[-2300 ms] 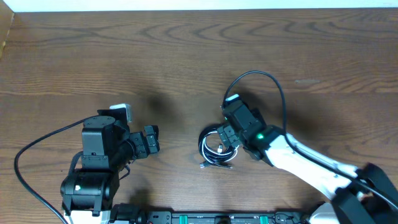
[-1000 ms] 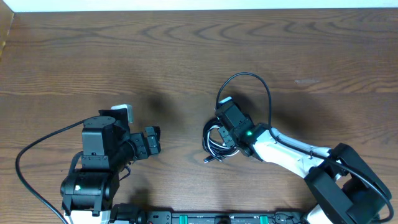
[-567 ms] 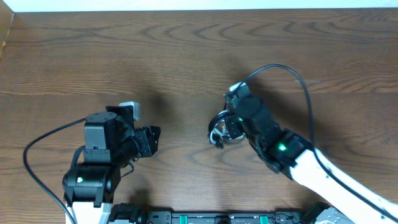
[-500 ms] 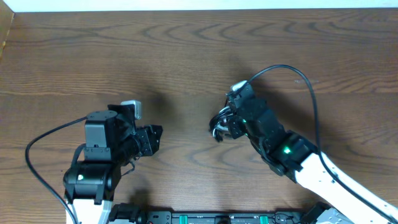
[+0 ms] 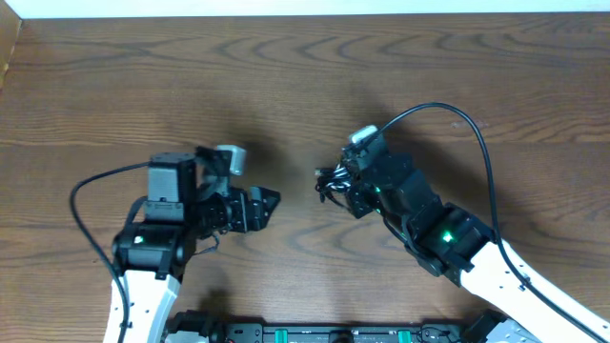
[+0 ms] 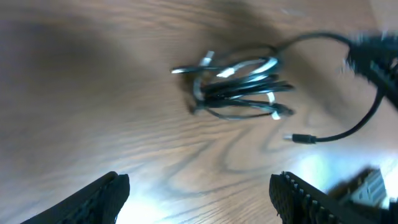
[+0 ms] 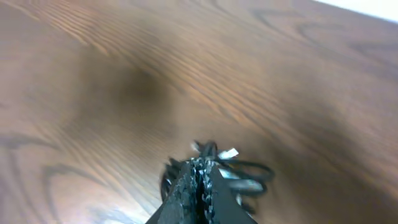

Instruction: Untangle cables

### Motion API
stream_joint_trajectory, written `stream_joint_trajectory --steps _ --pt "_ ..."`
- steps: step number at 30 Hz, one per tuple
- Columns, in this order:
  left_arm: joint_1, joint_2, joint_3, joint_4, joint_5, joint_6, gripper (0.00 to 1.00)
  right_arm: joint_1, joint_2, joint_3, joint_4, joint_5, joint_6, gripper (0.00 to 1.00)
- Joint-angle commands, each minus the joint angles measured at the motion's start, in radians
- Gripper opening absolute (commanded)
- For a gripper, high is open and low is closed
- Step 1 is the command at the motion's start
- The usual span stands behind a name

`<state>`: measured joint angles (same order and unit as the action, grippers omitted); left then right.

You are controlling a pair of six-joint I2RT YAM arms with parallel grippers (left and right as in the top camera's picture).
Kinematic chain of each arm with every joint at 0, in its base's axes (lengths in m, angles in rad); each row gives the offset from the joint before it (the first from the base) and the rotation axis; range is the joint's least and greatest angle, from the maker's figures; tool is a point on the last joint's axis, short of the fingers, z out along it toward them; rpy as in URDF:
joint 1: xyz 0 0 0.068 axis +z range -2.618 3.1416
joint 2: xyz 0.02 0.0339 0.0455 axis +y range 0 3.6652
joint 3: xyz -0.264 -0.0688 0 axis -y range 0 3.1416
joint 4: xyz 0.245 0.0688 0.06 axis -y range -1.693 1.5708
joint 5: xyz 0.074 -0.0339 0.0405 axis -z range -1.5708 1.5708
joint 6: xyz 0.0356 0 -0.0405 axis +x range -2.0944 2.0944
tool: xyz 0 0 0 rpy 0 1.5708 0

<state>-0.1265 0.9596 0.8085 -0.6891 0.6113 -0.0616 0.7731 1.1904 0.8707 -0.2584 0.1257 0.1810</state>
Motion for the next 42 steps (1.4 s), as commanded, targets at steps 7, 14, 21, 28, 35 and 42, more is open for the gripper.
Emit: stream_joint_trajectory --steps 7,14,21,28,35,42 --pt "-0.259 0.028 0.013 0.137 -0.151 0.123 0.82 0.047 -0.071 0.169 -0.062 0.003 -0.072 0.01" --pt "-0.362 0.078 0.013 0.167 -0.3 0.129 0.81 0.047 -0.087 0.182 -0.126 0.029 -0.078 0.01" --pt "-0.368 0.072 0.013 0.171 -0.413 0.129 0.81 0.046 -0.071 0.18 -0.278 0.193 -0.045 0.02" --pt "-0.368 -0.023 0.015 0.175 -0.561 0.129 0.81 0.044 0.013 0.151 -0.389 0.37 0.23 0.4" --pt "-0.368 -0.181 0.015 0.17 -0.626 0.128 0.82 0.044 0.185 0.116 -0.385 0.361 0.406 0.46" --pt "-0.368 -0.256 0.015 0.106 -0.746 0.102 0.81 0.045 0.364 0.116 -0.388 0.333 0.724 0.47"
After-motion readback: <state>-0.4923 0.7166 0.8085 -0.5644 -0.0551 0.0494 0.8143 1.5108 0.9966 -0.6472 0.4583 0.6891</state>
